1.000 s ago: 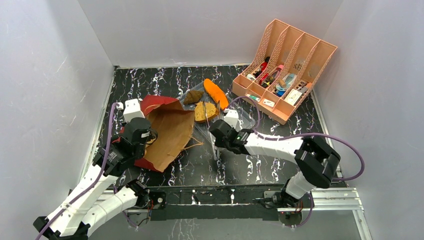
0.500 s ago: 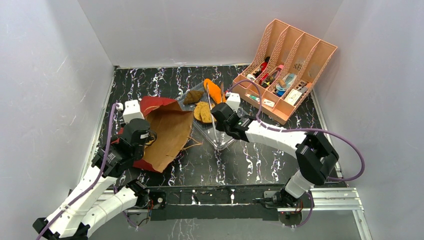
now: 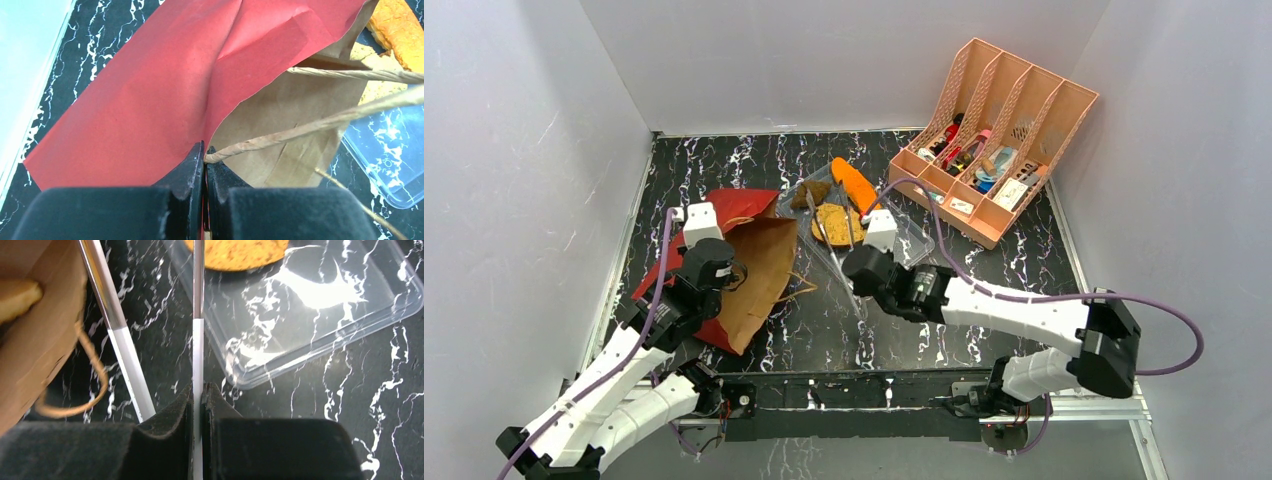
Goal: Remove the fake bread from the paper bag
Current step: Pick up the clamp from the center of the board.
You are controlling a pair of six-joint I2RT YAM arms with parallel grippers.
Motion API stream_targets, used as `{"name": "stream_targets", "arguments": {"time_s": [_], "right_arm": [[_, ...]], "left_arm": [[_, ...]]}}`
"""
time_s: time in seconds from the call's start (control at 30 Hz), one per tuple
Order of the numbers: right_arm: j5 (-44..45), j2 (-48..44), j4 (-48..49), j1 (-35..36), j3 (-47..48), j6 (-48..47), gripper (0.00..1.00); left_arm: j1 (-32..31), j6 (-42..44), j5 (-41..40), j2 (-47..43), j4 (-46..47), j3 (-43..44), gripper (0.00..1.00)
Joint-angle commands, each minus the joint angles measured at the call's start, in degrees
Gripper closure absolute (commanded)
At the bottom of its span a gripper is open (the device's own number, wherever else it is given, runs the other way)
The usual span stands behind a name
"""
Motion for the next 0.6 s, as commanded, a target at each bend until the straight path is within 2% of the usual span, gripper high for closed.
{"name": "stream_targets", "arguments": {"time_s": [0.0,0.27,0.4,0.57], "right_arm": [[6.37,-4.52,-3.33,6.13,-0.38,2.34,1.0],[11.41,-3.3,-10.81,19.03,1.23,7.46,1.0],[12.97,-0.67,-13.41,25.03,0.73,13.64,1.0],[12.61,4.81,-13.38,29.02,1.13,15.79,1.0]], "left_arm": [[-0.14,-0.31,1.42,1.09,2.14,-0.92,1.0],[-0.14,-5.14,3.02,1.64,2.66,-0.86,1.0],[-0.14,-7.05,3.3,2.02,2.8,-1.06,1.0],[-0.23,-8.09,4.36,1.94,3.75,-2.0,1.0]]}}
